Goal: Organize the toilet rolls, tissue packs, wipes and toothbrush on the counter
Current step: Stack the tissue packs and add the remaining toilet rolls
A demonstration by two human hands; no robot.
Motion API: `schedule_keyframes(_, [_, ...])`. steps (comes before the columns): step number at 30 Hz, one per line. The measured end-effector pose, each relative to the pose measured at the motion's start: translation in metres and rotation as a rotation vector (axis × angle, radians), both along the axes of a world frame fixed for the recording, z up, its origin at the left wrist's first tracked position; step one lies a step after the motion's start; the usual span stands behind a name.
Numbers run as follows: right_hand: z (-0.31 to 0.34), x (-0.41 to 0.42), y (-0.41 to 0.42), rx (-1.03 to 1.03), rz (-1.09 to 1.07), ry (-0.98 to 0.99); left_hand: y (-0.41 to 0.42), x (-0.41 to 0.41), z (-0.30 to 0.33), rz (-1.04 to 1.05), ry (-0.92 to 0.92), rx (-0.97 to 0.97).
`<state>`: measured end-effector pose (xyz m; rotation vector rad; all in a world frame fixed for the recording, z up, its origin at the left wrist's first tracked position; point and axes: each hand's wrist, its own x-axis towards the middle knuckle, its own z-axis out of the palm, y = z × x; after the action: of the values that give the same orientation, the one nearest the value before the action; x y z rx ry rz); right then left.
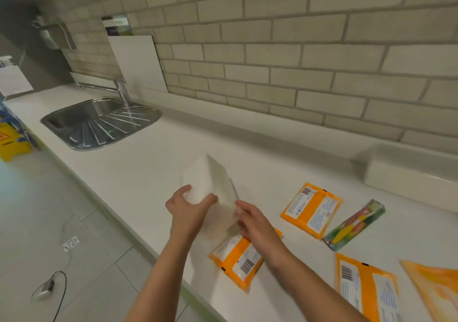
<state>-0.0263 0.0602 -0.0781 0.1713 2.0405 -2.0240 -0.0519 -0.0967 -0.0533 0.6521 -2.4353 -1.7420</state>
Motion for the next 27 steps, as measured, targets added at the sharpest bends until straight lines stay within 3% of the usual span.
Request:
schedule_keyframes(3, [0.012, -0.003, 0.005, -0.191, -0.054, -0.035, 0.003, 0.000, 0.006, -0.055, 0.034, 0.262])
schedule_keyframes(5, [0.023, -0.006, 0.015, -0.224, -0.085, -0.017, 0.018, -0.002, 0.008, -0.104, 0.088, 0.322])
schedule_keyframes(8, [0.039, -0.010, 0.041, -0.094, -0.136, 0.051, 0.050, -0.003, 0.010, -0.167, 0.193, 0.268])
schedule_keyframes(11, [0.056, -0.017, 0.076, 0.006, -0.170, 0.093, 0.090, -0.005, 0.009, -0.361, 0.266, 0.145])
schedule_keyframes(17, [0.080, -0.030, 0.150, 0.150, -0.186, 0.032, 0.148, -0.019, 0.009, -0.688, 0.213, 0.220])
schedule_keyframes(23, [0.075, -0.033, 0.213, 0.000, -0.289, -0.065, 0.197, -0.065, 0.015, -0.589, 0.324, 0.316])
schedule_keyframes(27, [0.080, -0.027, 0.259, -0.172, -0.293, -0.060, 0.221, -0.111, 0.026, -0.482, 0.190, 0.492])
